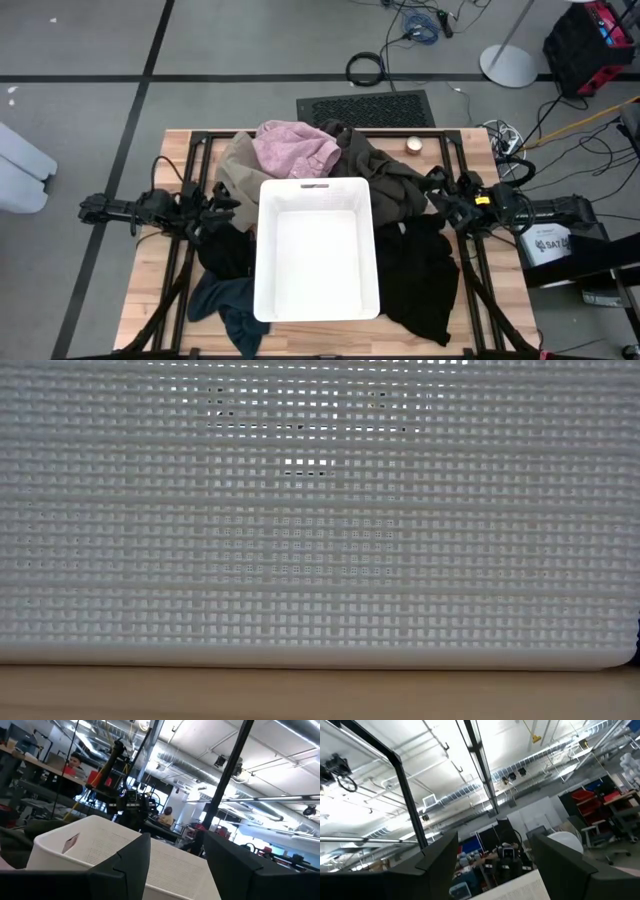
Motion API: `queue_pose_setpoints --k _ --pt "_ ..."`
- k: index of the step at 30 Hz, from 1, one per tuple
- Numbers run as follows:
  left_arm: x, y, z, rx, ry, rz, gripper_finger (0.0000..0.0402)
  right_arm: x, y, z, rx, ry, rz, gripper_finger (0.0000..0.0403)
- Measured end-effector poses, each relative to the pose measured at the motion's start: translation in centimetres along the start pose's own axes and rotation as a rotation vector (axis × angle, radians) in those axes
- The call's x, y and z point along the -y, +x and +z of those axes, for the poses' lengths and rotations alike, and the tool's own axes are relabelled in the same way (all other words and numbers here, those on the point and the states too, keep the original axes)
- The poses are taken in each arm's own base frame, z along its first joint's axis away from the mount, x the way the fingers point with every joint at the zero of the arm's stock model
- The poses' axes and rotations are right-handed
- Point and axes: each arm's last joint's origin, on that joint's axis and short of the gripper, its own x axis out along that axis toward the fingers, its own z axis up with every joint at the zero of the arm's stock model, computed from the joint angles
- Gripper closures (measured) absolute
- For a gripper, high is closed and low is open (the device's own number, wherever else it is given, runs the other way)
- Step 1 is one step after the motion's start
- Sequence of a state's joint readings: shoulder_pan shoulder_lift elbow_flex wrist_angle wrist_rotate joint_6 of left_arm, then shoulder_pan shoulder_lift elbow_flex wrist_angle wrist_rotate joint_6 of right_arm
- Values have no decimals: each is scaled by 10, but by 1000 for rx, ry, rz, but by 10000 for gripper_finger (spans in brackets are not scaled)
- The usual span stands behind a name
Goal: Sort clothes
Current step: Put the pink shirt into the white laundry bin
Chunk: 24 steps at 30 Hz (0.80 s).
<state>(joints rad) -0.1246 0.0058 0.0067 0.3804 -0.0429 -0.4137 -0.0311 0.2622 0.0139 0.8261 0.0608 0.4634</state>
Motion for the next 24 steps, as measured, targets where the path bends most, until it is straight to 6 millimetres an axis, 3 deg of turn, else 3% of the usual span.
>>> queue_pose_setpoints --k 6,16,24 --pt "0 0 0 -2 4 1 207 2 2 -2 -1 -28 -36 161" --pt "-3 0 2 47 2 96 207 -17 19 37 155 -110 22 161" --pt "-3 0 1 40 1 103 207 -23 24 46 156 -169 35 161"
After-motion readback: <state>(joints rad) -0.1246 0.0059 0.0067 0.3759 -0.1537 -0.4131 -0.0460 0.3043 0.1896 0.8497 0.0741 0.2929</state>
